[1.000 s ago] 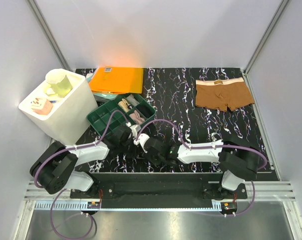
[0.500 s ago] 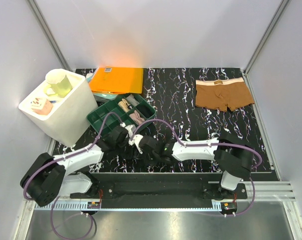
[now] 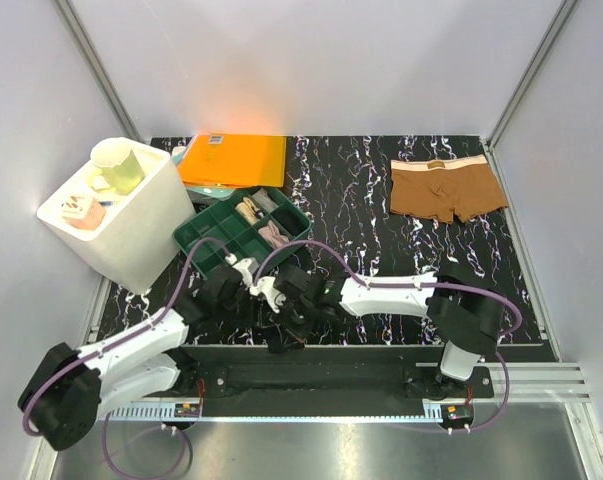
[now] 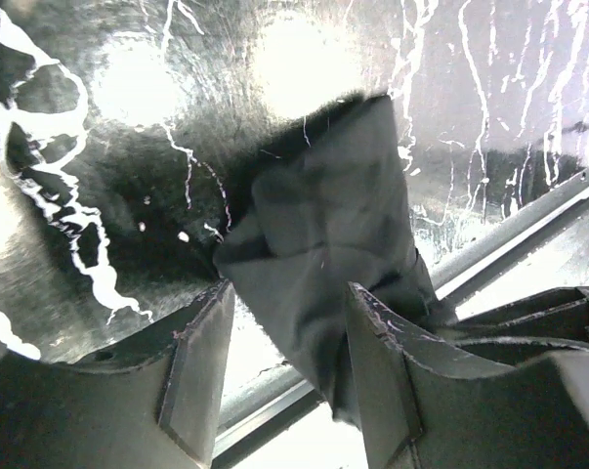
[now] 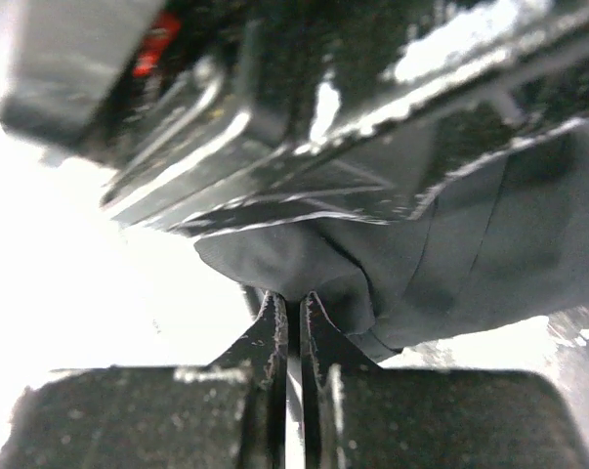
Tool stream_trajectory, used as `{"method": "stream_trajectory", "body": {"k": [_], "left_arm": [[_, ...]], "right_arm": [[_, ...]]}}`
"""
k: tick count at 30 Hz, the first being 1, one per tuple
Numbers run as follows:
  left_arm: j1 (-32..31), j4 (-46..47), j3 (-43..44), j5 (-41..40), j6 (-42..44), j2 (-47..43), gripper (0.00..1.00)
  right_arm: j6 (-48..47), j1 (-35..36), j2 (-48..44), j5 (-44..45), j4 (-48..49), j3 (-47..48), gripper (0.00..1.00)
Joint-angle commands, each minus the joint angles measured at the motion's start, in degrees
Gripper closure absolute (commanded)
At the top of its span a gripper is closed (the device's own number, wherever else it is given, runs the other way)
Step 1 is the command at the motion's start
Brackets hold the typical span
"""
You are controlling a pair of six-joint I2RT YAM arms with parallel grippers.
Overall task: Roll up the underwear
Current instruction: Roll the underwear to the center of the board.
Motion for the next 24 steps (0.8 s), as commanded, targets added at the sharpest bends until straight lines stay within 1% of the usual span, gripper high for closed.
{"method": "stream_trajectory", "body": {"k": [1,7,10,12,14,16,24], "left_arm": [[-0.52,6.0,-1.18,0.13,1.86,-6.59,0.48],[-0.96,7.67,-4.87,-0.57,2.56,-13.7,0.49],[-1.14,7.58,-6.27,-2.41,1.6,-18.01,0.49],[-1.22,5.57,-6.46,-5.57,-0.68,-20.04,0.52],[-1.14,3.28,-5.84,-6.63,-1.57,-19.08,0.52],[-1.22,3.01,-6.01,-6.82,-4.02,-16.63,0.52],[-1.22,9.77,-5.49,-5.24,-6.66,-8.54,0.53]], "right_arm": [[1.93,-4.02,1.09,-4.39,-7.08,0.67,1.0],[0.79,-5.52,3.28,-8.08,-8.23,1.99,1.0],[0.35,-5.87,4.16,-8.52,-8.67,2.43,1.0],[0.17,-6.05,4.34,-8.52,-8.49,2.43,1.0],[-0.09,-6.14,4.34,-8.44,-8.67,2.61,1.0],[-0.09,-6.14,4.16,-8.26,-8.67,2.52,1.0],[-0.53,-6.23,3.81,-7.64,-8.49,2.08,1.0]]}}
